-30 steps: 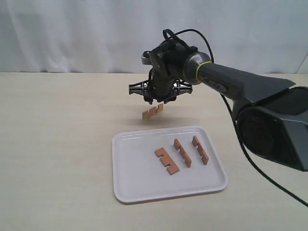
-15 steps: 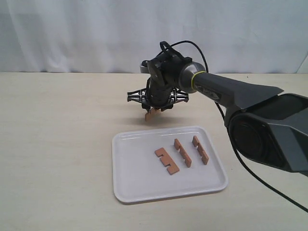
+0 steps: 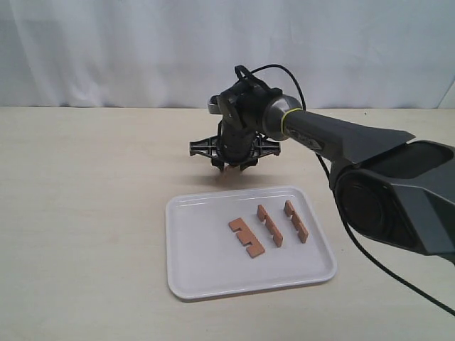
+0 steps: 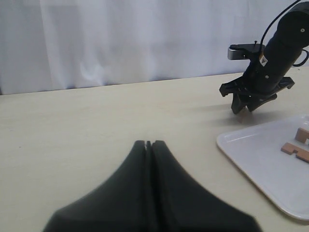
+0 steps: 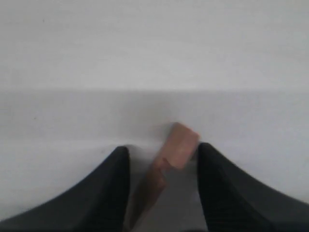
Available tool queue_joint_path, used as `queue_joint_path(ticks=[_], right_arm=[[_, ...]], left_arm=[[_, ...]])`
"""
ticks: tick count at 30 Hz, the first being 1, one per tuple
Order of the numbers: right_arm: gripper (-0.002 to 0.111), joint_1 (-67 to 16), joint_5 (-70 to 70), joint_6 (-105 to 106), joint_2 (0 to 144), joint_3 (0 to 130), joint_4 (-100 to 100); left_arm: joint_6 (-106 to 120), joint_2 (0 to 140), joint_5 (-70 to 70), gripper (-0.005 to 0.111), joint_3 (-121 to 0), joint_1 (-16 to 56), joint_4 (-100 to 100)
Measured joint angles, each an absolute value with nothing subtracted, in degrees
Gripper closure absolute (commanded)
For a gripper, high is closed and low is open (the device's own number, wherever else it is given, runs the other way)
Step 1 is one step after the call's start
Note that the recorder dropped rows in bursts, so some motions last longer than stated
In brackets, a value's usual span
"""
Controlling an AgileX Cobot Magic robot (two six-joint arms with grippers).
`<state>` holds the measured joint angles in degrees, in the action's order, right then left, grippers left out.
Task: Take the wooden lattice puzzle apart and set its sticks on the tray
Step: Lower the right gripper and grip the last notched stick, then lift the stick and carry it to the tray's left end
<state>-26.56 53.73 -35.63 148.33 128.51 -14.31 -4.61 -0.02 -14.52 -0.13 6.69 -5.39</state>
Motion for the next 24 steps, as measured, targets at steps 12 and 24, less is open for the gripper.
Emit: queue_joint_path(ticks=[12, 24], right_arm=[[0.104, -26.7, 56.3, -35.5, 147.9, 128.7, -14.3], [0.104, -28.2, 61.7, -30.8, 143.7, 128.7, -13.5]], left_arm=[[-4.6, 0.0, -14.5, 0.107, -0.1, 6.7, -5.4], [-4.6, 0.0, -14.5, 0.107, -0.1, 6.7, -5.4]])
